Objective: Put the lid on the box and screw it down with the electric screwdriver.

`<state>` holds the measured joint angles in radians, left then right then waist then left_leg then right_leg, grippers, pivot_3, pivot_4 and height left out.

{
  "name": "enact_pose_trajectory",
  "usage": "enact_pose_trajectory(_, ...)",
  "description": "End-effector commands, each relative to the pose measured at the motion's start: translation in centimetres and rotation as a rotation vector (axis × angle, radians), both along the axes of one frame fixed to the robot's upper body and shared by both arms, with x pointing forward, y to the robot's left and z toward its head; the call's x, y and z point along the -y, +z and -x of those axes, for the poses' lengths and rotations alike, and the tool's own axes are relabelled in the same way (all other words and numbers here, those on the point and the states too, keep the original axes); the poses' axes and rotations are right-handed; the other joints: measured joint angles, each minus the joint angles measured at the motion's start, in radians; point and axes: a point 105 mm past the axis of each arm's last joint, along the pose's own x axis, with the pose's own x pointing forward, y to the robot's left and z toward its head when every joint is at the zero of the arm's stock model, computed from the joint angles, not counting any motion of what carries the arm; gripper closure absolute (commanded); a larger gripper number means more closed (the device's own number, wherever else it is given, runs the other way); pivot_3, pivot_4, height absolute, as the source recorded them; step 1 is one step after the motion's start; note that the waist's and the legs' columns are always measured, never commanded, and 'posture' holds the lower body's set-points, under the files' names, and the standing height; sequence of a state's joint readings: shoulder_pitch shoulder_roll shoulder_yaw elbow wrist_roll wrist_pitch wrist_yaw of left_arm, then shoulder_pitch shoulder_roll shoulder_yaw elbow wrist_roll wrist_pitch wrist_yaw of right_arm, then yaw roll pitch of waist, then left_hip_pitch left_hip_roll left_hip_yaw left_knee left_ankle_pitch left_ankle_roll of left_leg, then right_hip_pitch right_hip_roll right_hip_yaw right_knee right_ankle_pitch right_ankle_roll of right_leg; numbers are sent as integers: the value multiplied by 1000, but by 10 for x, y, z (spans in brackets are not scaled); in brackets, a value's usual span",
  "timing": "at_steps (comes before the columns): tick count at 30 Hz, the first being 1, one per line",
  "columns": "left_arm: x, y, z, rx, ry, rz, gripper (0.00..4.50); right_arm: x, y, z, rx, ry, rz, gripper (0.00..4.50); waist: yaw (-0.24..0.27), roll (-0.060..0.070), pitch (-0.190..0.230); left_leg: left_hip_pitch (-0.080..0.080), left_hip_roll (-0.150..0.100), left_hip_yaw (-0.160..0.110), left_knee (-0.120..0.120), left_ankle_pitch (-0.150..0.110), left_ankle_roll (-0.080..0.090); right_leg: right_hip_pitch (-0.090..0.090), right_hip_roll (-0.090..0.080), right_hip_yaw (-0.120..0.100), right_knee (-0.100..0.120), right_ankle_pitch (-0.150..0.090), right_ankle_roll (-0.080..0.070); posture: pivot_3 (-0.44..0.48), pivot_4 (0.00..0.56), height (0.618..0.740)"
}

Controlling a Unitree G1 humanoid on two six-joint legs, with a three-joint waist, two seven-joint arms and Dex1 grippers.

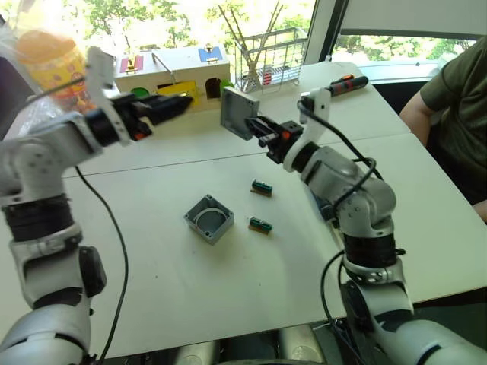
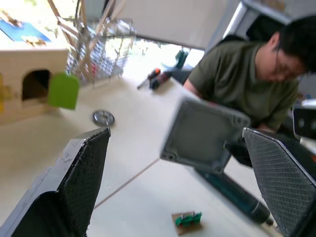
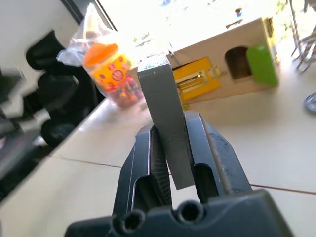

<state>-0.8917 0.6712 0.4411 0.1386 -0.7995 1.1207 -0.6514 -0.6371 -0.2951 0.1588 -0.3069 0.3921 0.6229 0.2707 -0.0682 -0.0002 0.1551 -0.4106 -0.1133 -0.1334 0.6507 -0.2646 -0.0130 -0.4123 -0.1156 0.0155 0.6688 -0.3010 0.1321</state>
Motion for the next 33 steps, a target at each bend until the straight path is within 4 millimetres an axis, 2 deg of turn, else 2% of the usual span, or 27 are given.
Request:
enact_pose_trajectory(1, -3, 6, -3, 33, 5, -27, 85, -25, 15, 41, 342, 86, 193, 4391, 3, 0, 0, 0, 0, 0, 0, 0, 0, 0, 0, 0, 0, 0, 0, 0, 150, 740)
enact_pose_trajectory(3, 6, -4, -4, 9, -38, -75, 85, -35, -5, 63, 545, 128, 422, 4391, 5, 0, 0, 0, -1, 0, 1, 0, 0, 0, 0, 0, 1, 0, 0, 0, 150, 740)
enact_pose_trajectory(5, 15, -14, -3, -19, -83, -122, 85, -40, -32, 76, 690, 149, 601, 4391, 8, -1, 0, 0, -2, 0, 1, 0, 0, -4, 0, 1, 1, 0, 0, 0, 150, 740)
enact_pose_trajectory(8, 24, -29, -3, -61, -121, -168, 85, -43, -60, 87, 804, 153, 722, 4391, 8, -2, -1, 0, -3, 0, 1, 0, 0, -5, 0, 1, 2, 0, 0, 0, 150, 740)
enact_pose_trajectory(9, 26, -32, -3, -69, -127, -175, 602, -44, -64, 90, 828, 155, 736, 4391, 8, -2, -1, 0, -3, 0, 1, 0, 0, -5, 0, 1, 2, 0, 0, 0, 150, 740)
enact_pose_trajectory(10, 29, -37, -1, -84, -150, -191, 873, -45, -69, 90, 848, 136, 757, 4391, 8, -2, -1, 0, -2, 1, 1, 1, -1, -4, 0, 1, 3, 0, 0, 0, 150, 740)
enact_pose_trajectory(17, 40, -73, 15, -174, -297, -371, 4438, -55, -97, 84, 891, 45, 886, 4391, 6, -2, -1, 0, 0, 1, 0, 1, -2, -2, 3, 2, 3, 0, 0, 0, 150, 740)
enact_pose_trajectory(23, 42, -94, 21, -195, -364, -531, 4438, -59, -110, 83, 884, 29, 924, 4391, 27, -2, -1, 0, 0, 1, 0, 1, -2, -1, 3, 3, 1, 0, 0, 0, 150, 740)
enact_pose_trajectory(29, 54, -108, 29, -191, -458, -593, 4438, -59, -117, 82, 889, 38, 962, 4391, 30, -2, -1, 0, 0, 1, 1, 2, -3, 0, 3, 3, 1, 0, 0, 0, 150, 740)
enact_pose_trajectory(33, 59, -114, 30, -185, -476, -602, 4438, -52, -118, 82, 886, 30, 986, 4391, 29, -3, -1, 0, 0, 1, 1, 2, -3, 0, 3, 3, 1, 0, 0, 0, 150, 740)
